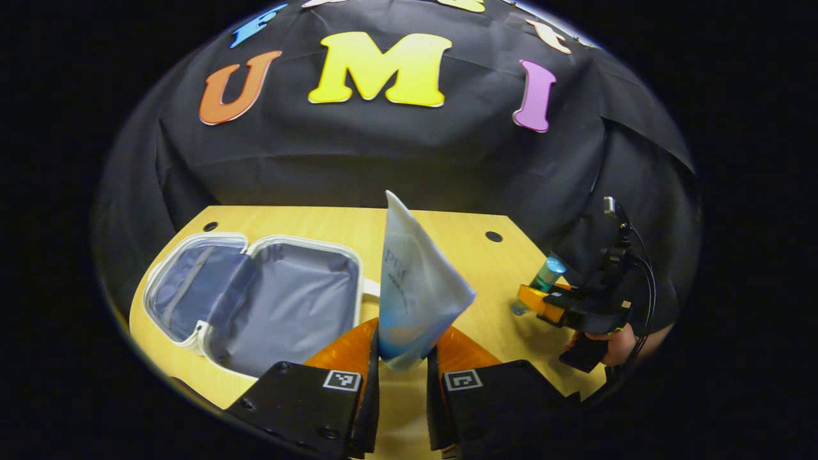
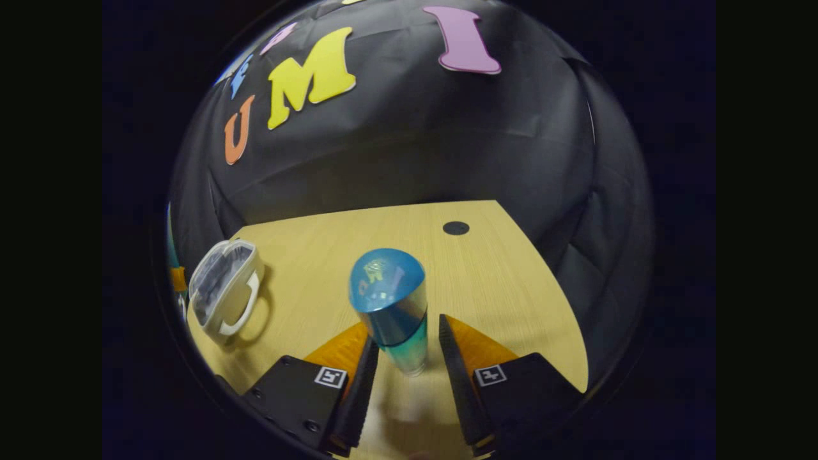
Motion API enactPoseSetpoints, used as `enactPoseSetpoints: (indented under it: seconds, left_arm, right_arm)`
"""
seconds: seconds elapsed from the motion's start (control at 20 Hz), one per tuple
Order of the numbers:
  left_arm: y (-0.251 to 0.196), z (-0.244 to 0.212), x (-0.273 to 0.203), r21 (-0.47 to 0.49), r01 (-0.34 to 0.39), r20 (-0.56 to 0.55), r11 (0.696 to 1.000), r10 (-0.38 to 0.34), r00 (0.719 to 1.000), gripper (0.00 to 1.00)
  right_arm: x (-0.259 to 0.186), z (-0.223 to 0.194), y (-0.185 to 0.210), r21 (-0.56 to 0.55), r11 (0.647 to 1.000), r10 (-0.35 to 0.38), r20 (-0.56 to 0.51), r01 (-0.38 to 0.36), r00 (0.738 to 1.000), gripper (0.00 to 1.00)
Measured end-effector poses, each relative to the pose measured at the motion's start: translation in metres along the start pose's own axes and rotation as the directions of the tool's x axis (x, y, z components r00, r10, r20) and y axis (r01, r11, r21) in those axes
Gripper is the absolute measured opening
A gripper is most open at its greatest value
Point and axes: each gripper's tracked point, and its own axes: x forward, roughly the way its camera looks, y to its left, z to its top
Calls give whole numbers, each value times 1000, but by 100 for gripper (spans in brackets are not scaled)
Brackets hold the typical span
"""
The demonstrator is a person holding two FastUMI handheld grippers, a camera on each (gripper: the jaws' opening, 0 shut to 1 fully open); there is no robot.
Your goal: First open the suitcase, pack the skin care products into it, and then close the suitcase.
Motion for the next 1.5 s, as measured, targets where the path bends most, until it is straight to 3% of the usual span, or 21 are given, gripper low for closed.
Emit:
enactPoseSetpoints:
  seconds: [0.05, 0.1, 0.25, 0.35, 0.6, 0.75, 0.85, 1.0, 1.3, 1.35, 1.4, 1.5]
  left_arm:
    - [17, 0, -2, -14, -36, -4, 999, 36, 999, 33]
    - [31, -3, -5, -29, -63, -12, 998, 63, 998, 33]
    - [77, 5, -10, -16, -119, -11, 993, 119, 993, 33]
    - [97, 6, -6, 7, -129, -18, 992, 129, 991, 33]
    - [131, -22, 24, 54, -124, -98, 991, 129, 987, 33]
    - [162, -51, 47, 66, -149, -200, 987, 159, 967, 33]
    - [184, -76, 61, 95, -185, -301, 978, 205, 931, 33]
    - [200, -87, 70, 98, -230, -343, 968, 250, 906, 33]
    - [200, -96, 80, 87, -243, -385, 966, 258, 886, 36]
    - [200, -96, 81, 79, -244, -392, 967, 255, 884, 44]
    - [200, -97, 81, 71, -249, -402, 966, 257, 879, 38]
    - [199, -96, 83, 64, -264, -417, 962, 266, 869, 40]
  right_arm:
    - [0, -1, 0, 19, 1000, -2, -10, 2, 1000, 53]
    - [0, 2, -1, 19, 1000, -11, -10, 11, 1000, 43]
    - [-6, 6, -7, 26, 998, -55, -18, 56, 998, 35]
    - [-26, 14, -1, 67, 997, -48, -27, 50, 998, 35]
    - [-97, 41, 44, -2, 1000, 26, 11, -26, 1000, 34]
    - [-146, 55, 81, -54, 996, 77, 10, -76, 997, 35]
    - [-170, 63, 108, -61, 993, 102, 11, -101, 995, 34]
    - [-185, 65, 135, -63, 990, 129, 10, -128, 992, 34]
    - [-192, 60, 150, -77, 990, 117, -13, -118, 993, 35]
    - [-192, 60, 152, -81, 990, 117, -16, -118, 993, 35]
    - [-193, 61, 153, -87, 989, 117, -16, -118, 993, 35]
    - [-194, 60, 160, -102, 987, 124, -23, -125, 992, 35]
